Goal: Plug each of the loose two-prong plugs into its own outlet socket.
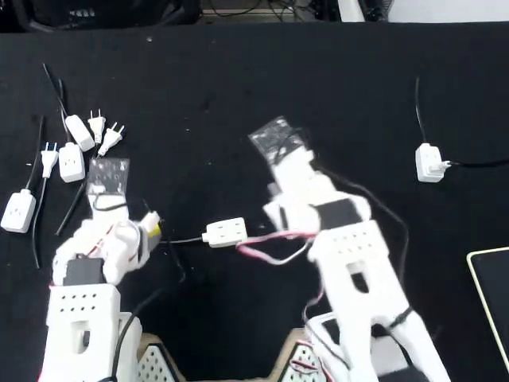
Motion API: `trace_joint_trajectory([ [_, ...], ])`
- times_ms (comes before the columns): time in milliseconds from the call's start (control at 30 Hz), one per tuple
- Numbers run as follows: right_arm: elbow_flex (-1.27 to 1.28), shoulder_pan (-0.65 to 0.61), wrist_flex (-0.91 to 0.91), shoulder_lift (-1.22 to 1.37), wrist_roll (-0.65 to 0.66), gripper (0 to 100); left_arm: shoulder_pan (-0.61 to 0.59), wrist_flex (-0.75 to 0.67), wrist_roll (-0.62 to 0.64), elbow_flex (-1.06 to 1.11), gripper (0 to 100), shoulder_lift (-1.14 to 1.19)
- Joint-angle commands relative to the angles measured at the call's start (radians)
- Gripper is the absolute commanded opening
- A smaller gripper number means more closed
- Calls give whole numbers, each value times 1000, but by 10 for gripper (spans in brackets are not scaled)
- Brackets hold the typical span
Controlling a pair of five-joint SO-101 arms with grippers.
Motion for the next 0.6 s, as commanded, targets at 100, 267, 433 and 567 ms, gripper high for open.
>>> trace_joint_trajectory([
  [100,119,-302,-324,-67,-49,11,4,0,126,-220,266,-15],
  [267,254,-399,-488,-74,-141,11,7,-5,287,-200,266,-15],
  [433,272,-477,-565,-74,-161,11,82,-92,338,-116,266,-15],
  [567,274,-485,-574,-74,-161,11,173,-101,336,-93,266,-17],
])
